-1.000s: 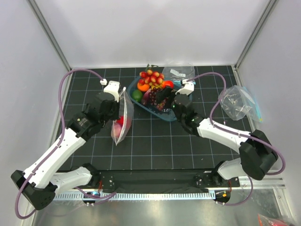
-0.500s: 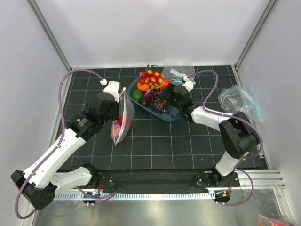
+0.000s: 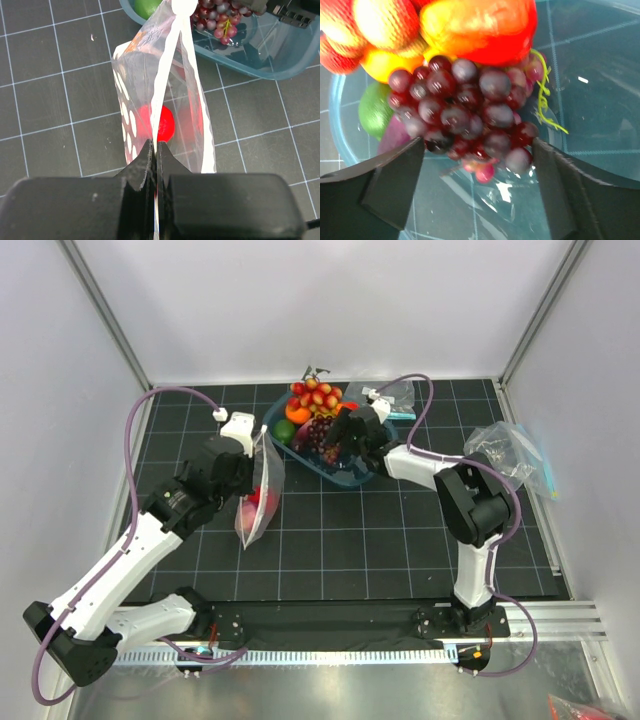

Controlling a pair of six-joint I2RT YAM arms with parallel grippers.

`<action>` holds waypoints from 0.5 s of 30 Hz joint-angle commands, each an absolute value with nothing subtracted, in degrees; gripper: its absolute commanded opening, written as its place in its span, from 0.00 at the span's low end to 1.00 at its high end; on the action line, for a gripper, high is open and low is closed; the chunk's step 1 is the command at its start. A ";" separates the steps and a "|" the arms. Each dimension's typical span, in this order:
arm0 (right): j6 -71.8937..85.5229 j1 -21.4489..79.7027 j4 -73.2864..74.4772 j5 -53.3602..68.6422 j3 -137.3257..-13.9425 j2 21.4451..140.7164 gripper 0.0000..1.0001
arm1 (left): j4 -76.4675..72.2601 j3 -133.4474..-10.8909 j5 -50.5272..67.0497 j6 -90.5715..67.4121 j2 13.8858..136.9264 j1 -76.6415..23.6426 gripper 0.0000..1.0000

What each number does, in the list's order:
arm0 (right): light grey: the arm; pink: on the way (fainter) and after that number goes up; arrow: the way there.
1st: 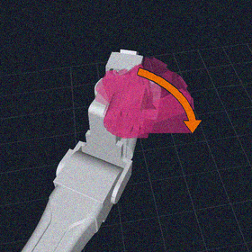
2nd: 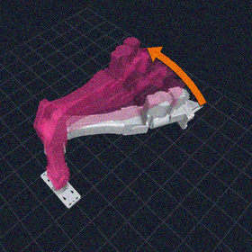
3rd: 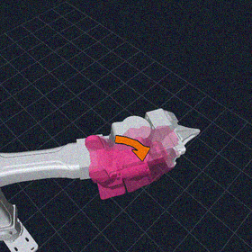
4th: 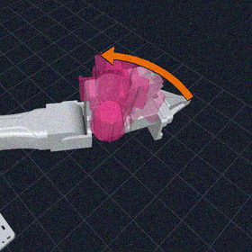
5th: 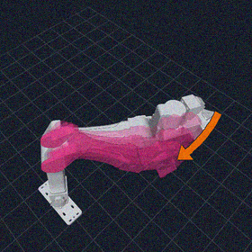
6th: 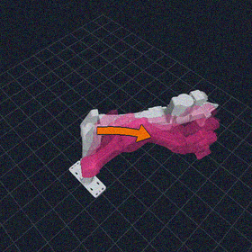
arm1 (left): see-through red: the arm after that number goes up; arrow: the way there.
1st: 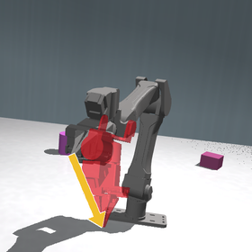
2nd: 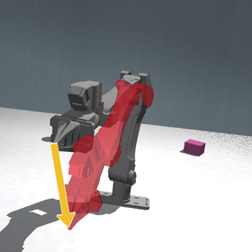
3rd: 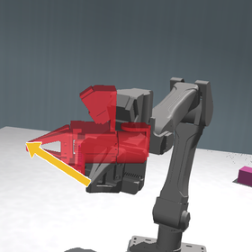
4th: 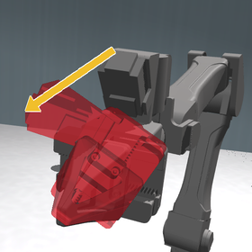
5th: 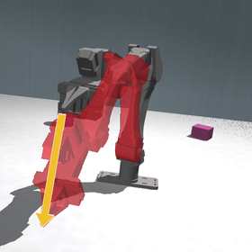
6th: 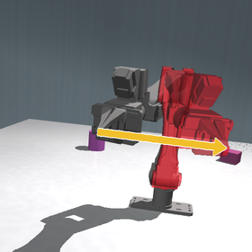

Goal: Place the food in the zip-top bag and seal the zipper
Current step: Pick up the fake fruit from the bin.

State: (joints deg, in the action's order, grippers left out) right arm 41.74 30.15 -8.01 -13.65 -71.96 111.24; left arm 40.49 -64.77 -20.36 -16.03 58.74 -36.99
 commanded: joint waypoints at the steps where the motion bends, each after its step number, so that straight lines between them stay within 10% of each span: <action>1: 40.60 30.15 -6.94 -12.14 -72.69 111.45 0.88 | 38.23 -64.60 -20.21 -15.21 57.83 -36.65 0.00; 9: 40.25 30.15 -14.13 -9.85 -66.72 108.28 0.24 | 38.23 -64.42 -20.30 -15.12 57.92 -36.65 0.00; 15: 39.11 30.15 -21.79 -8.35 -58.72 100.91 0.20 | 38.23 -64.34 -20.39 -15.12 57.83 -36.65 0.00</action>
